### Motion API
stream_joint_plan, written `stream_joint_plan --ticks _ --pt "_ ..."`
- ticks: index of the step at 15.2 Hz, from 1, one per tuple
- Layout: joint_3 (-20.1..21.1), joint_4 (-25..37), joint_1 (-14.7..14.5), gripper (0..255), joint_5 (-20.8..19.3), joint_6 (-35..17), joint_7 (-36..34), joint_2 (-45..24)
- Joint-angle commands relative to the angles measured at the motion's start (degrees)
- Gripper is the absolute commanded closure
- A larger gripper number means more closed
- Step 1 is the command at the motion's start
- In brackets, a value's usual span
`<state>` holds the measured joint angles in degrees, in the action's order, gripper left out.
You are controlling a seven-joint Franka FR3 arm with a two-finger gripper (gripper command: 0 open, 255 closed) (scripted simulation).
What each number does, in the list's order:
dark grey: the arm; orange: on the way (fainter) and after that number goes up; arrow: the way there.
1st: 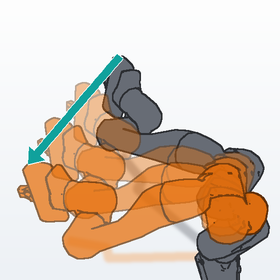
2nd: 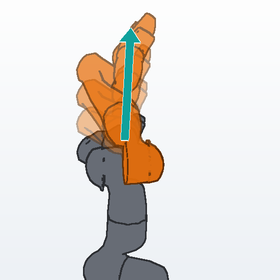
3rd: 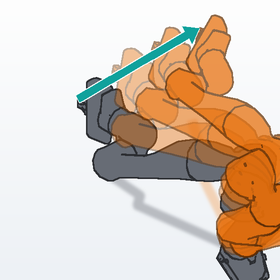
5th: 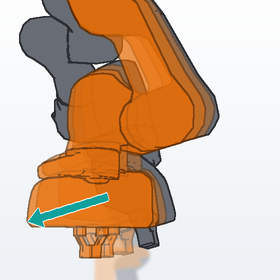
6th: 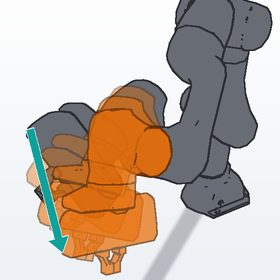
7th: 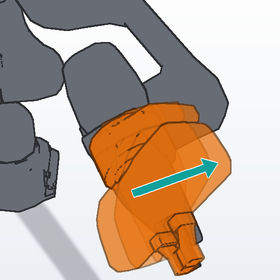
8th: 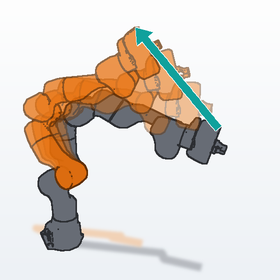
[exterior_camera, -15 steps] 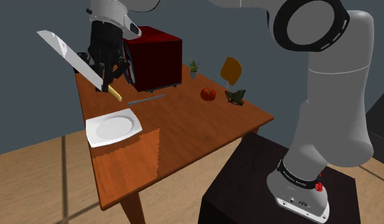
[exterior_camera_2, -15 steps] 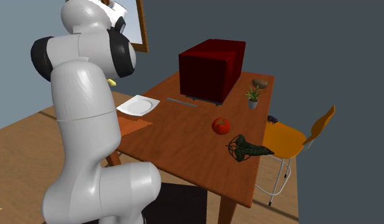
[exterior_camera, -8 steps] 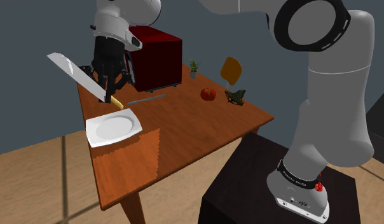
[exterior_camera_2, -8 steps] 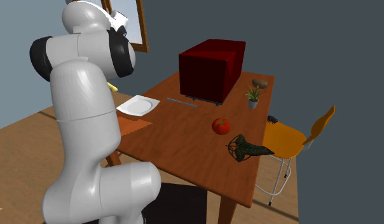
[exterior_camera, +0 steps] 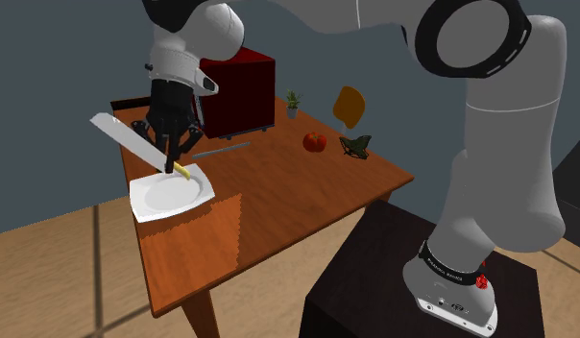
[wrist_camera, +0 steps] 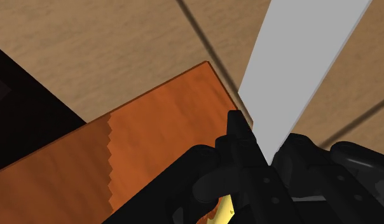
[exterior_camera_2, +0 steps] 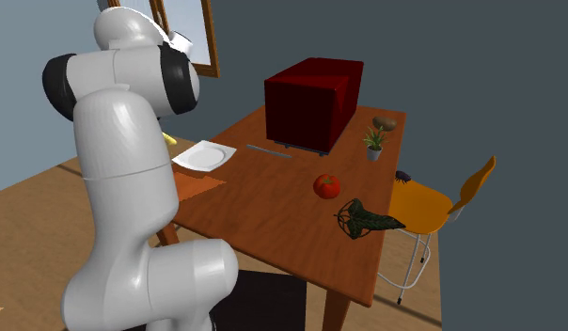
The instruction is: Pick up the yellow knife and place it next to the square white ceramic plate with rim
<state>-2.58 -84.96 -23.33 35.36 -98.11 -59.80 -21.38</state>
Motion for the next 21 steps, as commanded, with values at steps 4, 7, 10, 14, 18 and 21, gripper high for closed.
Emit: stream_joint_plan --ticks 4,7,10,14,18,21 --pt "0.1 -2.6 -0.2 255 0.4 -2.9 1.8 -0.7" --pt "0.1 -4.1 -0.3 255 0.6 -4.6 2.9 -1.3" --pt "0.2 -5.4 -0.3 255 0.9 -6.2 3.9 -1.9" --pt "0.3 -6.9 -0.4 255 1.4 -8.3 5.3 -2.8" --pt "0.4 -8.2 -0.5 255 1.9 -10.3 6.6 -3.9" --pt "0.5 -9.0 -0.5 255 2.3 -11.8 7.7 -4.9"
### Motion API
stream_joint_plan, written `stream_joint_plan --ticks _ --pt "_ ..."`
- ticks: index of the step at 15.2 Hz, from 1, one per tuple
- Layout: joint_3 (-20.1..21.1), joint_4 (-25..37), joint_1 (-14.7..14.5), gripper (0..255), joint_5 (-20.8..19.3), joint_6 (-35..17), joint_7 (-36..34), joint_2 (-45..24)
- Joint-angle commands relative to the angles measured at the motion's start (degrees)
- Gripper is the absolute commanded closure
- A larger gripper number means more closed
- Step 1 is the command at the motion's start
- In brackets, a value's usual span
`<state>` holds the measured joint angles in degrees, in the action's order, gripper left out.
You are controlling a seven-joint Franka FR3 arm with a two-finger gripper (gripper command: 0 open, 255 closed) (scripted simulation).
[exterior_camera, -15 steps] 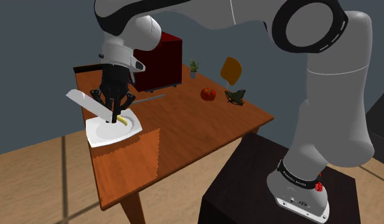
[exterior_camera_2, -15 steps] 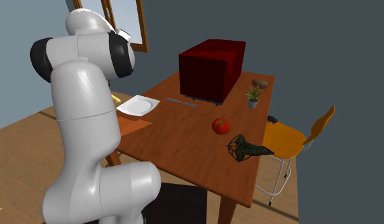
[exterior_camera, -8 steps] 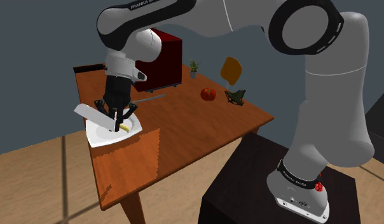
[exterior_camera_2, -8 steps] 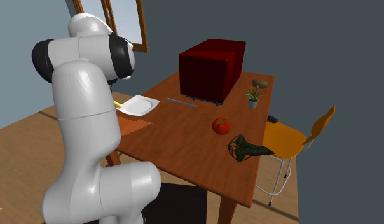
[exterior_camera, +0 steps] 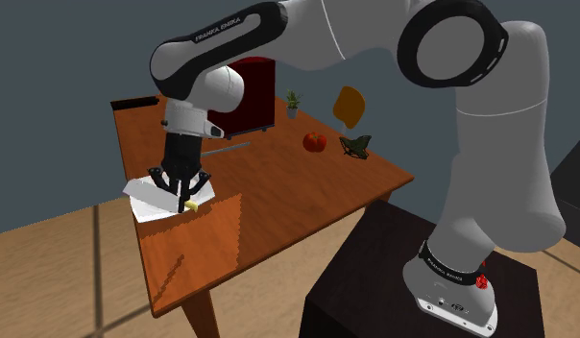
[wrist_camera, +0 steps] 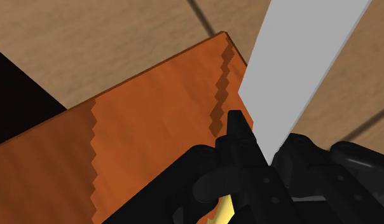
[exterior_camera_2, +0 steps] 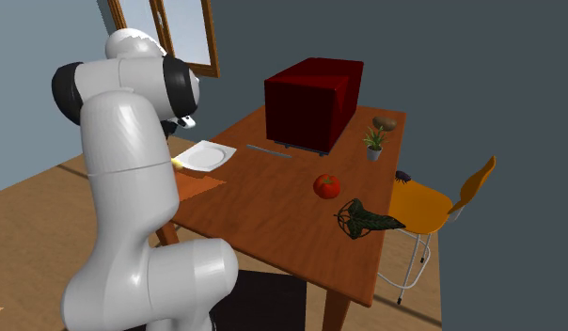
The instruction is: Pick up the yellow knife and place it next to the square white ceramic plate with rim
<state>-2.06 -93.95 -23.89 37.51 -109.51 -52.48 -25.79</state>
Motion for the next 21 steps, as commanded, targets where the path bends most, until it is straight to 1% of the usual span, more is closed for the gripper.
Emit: stream_joint_plan --ticks 1,8,16,17,21 --pt "0.1 -0.3 0.0 255 0.3 -0.9 0.7 -0.8" --pt "0.4 -1.7 0.0 255 1.2 -4.1 3.0 -3.3" --pt "0.4 -1.7 0.0 255 1.2 -4.1 3.0 -3.3" --pt "0.4 -1.7 0.0 0 1.2 -4.1 3.0 -3.3" --pt "0.4 -1.7 0.0 0 1.2 -4.1 3.0 -3.3"
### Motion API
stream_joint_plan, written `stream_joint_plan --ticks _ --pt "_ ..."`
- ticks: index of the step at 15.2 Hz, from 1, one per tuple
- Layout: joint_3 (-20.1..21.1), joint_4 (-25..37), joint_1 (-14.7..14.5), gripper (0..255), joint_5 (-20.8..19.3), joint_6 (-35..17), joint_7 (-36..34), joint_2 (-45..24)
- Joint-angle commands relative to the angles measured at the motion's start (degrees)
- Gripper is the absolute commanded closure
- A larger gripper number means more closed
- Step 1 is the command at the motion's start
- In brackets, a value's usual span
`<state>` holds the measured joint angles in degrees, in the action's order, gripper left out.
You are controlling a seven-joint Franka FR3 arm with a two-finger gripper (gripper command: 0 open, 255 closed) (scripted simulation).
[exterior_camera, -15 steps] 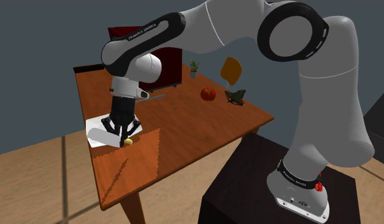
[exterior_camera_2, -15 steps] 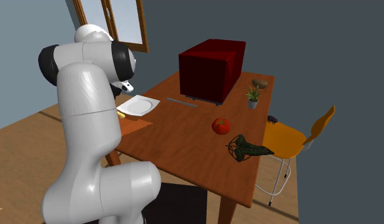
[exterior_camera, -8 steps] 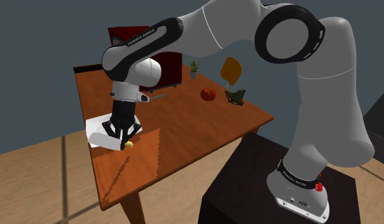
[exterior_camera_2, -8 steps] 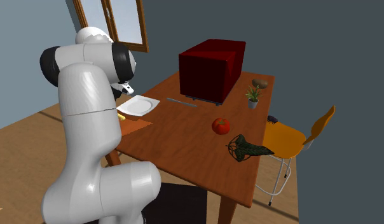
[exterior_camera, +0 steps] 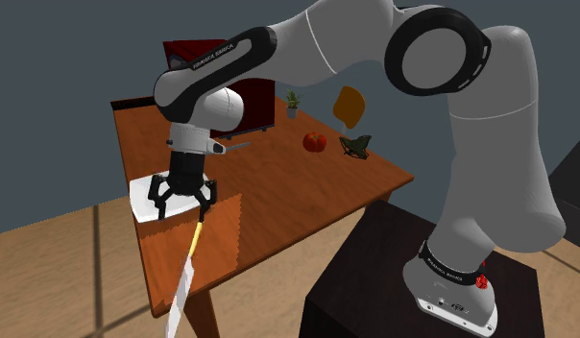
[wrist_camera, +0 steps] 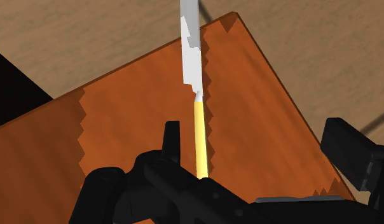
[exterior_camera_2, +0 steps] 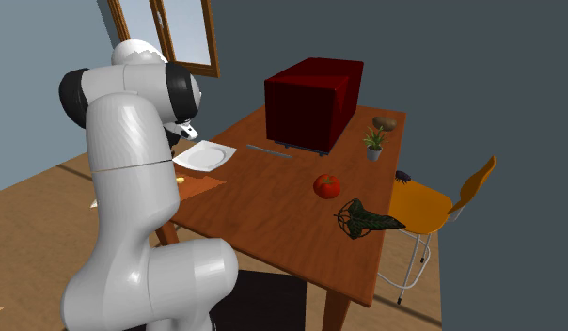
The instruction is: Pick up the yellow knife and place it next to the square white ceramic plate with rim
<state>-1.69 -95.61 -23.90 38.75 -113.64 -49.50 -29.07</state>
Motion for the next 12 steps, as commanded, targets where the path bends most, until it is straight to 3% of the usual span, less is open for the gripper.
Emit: stream_joint_plan --ticks 1,5,12 --pt "0.0 0.0 0.0 0 0.0 0.0 0.0 0.0" --pt "-1.2 3.2 1.9 0 -1.5 5.7 -1.0 1.9" --pt "-1.2 3.2 1.9 0 -1.5 5.7 -1.0 1.9"
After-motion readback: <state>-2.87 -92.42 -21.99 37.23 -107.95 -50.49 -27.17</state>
